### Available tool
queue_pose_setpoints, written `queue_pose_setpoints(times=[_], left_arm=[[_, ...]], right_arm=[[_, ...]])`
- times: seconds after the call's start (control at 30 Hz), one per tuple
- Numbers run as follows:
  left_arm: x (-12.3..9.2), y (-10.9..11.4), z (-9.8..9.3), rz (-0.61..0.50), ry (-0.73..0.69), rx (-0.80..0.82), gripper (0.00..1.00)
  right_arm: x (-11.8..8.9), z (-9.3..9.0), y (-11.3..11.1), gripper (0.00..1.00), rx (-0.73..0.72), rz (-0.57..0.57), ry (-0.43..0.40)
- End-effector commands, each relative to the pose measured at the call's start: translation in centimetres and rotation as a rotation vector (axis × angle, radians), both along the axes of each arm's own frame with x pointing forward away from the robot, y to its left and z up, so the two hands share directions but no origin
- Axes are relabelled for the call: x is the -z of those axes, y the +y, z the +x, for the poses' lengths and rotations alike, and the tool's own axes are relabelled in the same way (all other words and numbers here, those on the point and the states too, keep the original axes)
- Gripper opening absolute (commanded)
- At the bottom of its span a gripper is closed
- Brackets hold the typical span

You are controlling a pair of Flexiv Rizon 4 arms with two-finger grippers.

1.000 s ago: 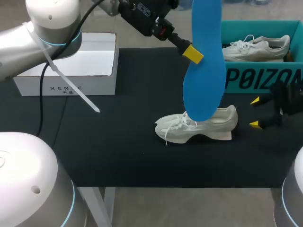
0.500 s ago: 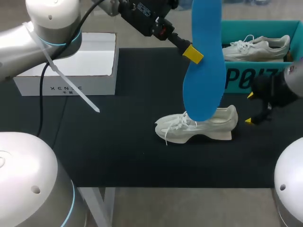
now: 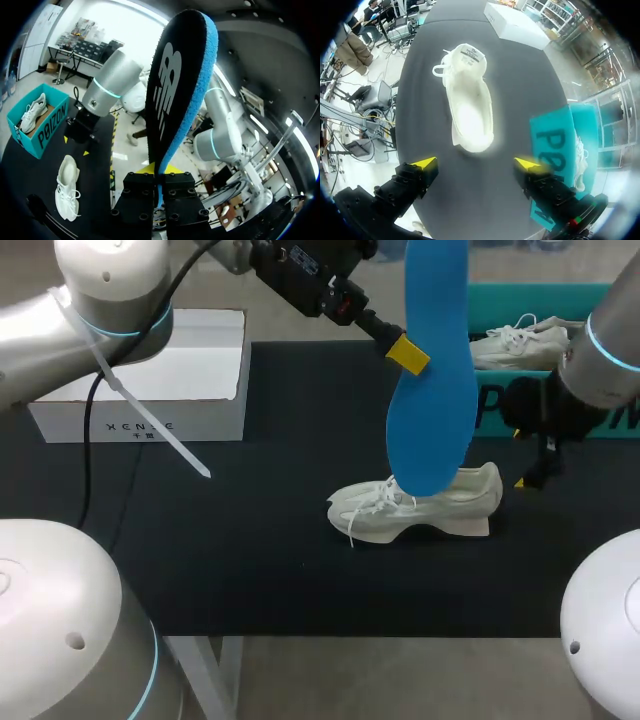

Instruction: Take the shoe out of the shoebox, open the shoe tongue, remove and reinsert the insole, then place the shoe into the shoebox

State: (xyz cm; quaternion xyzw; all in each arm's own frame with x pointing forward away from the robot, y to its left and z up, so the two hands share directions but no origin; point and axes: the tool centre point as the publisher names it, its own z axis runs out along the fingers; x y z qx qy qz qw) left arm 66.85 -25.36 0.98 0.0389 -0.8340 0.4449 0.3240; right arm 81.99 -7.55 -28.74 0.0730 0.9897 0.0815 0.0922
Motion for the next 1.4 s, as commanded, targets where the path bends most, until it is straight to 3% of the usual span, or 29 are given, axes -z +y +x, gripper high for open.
queue_pose_setpoints(times=[0.03,0.5,0.97,1.4], left_arm=[[0.0,0.0,0.0,0.001,-0.001,0.000,0.00],[0.0,0.0,0.0,0.001,-0.001,0.000,0.00],[-3.6,0.2,-3.6,-0.011,-0.046,0.019,0.00],[-3.6,0.5,-4.1,-0.007,-0.025,0.028,0.00]], right_arm=[[-0.1,0.4,0.3,1.00,0.022,-0.155,0.038],[0.0,0.5,0.3,1.00,0.019,-0.145,0.031],[0.0,0.5,0.3,1.00,0.019,-0.145,0.031],[0.0,0.5,0.3,1.00,0.019,-0.145,0.031]])
